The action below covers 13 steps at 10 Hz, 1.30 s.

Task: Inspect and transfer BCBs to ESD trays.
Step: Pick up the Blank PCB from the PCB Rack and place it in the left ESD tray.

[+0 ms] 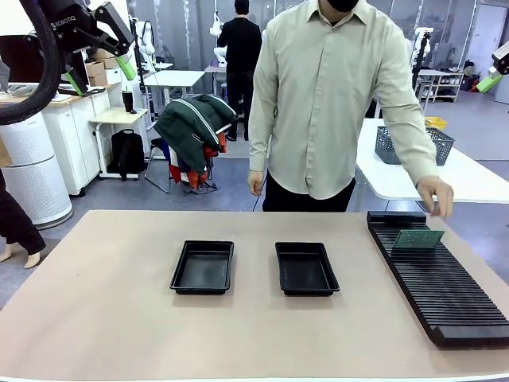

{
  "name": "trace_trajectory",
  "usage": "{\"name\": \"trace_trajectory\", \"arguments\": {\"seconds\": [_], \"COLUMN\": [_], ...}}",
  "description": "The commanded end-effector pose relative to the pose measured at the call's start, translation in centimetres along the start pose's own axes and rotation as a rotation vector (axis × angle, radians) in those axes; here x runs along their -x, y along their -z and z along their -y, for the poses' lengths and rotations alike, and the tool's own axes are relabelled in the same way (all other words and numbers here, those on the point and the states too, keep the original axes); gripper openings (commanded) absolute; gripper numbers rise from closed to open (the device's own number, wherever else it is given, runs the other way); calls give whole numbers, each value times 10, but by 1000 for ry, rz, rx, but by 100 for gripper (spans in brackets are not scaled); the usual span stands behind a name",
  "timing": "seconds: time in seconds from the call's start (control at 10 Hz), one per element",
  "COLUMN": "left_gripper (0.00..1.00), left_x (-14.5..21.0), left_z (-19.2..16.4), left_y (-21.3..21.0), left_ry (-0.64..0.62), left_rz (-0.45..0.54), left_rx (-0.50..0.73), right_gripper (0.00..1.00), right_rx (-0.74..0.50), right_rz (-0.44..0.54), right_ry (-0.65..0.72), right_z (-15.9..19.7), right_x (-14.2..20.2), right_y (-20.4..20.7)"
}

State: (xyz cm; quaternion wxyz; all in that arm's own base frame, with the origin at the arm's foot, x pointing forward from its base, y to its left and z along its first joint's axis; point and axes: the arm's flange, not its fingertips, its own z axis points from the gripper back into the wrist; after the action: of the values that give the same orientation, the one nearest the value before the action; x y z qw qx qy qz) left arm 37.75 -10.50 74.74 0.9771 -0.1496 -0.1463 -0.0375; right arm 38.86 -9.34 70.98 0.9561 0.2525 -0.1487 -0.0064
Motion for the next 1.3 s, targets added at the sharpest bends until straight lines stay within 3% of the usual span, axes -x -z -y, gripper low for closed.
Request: {"name": "trace_trajectory", "arguments": {"seconds": [0.0,1.1,1.2], "left_gripper": [100,100,100], "left_x": [0,0,0], "left_z": [-1,-1,-1], "left_y": [0,0,0], "left_ry": [-2,-2,-2], "left_rz": [-1,-1,-1], "left_rx": [0,0,0], "right_gripper": [100,100,100], "right_rx": [-3,0,108], "right_rz": [-1,0,-11], "right_ry": [1,0,-100], "right_z": [1,0,-2], "right_x": [1,0,-5], "right_y": [1,0,1]}}
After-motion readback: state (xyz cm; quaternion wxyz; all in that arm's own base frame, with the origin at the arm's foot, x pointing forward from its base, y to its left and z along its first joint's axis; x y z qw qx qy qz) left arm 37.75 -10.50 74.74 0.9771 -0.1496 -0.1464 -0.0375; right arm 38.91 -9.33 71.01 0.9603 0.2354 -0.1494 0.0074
